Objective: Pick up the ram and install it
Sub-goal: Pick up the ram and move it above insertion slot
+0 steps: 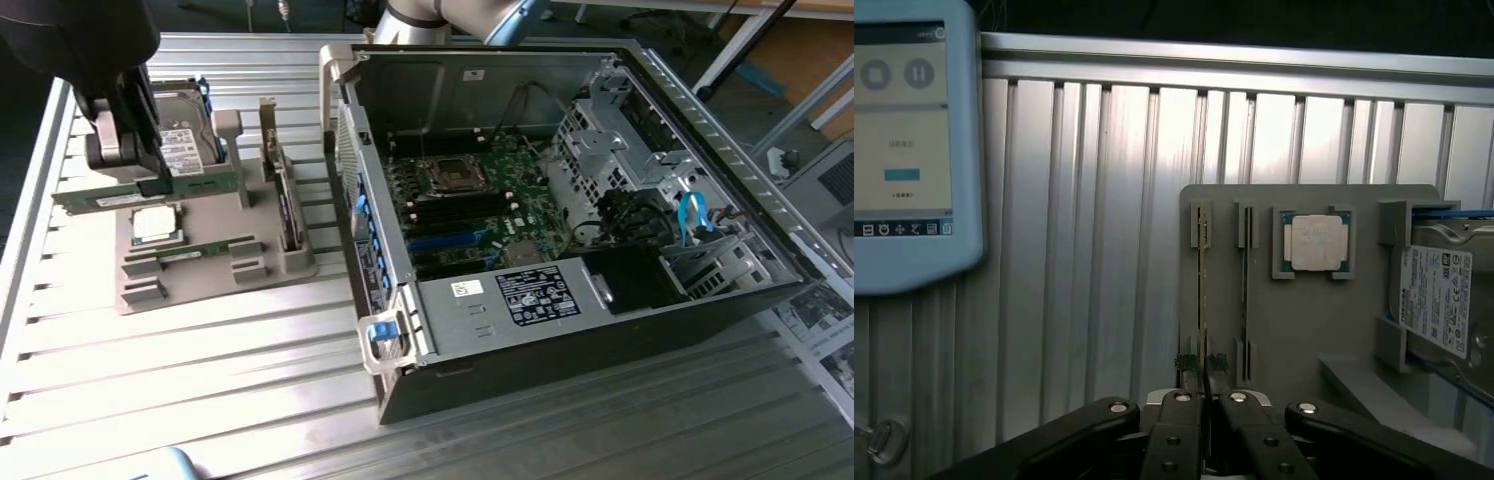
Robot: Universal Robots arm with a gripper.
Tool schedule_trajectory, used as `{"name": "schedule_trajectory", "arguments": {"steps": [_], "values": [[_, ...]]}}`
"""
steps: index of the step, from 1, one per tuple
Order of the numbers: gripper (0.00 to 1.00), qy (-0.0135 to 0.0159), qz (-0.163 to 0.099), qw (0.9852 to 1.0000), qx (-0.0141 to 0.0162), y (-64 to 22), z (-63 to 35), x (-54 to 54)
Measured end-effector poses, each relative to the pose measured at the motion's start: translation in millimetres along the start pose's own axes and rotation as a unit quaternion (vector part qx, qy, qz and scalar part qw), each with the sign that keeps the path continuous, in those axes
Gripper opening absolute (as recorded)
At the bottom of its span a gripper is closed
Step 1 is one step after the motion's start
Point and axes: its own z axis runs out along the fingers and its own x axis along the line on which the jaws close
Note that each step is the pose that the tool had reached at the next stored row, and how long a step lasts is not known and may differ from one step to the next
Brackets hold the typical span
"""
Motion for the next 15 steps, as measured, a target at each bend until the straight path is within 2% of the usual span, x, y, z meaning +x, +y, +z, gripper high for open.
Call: {"name": "schedule_trajectory", "arguments": {"steps": [15], "values": [[0.13,0.0,0.0,1.0,0.0,-0.3,-20.1,1.0]]}}
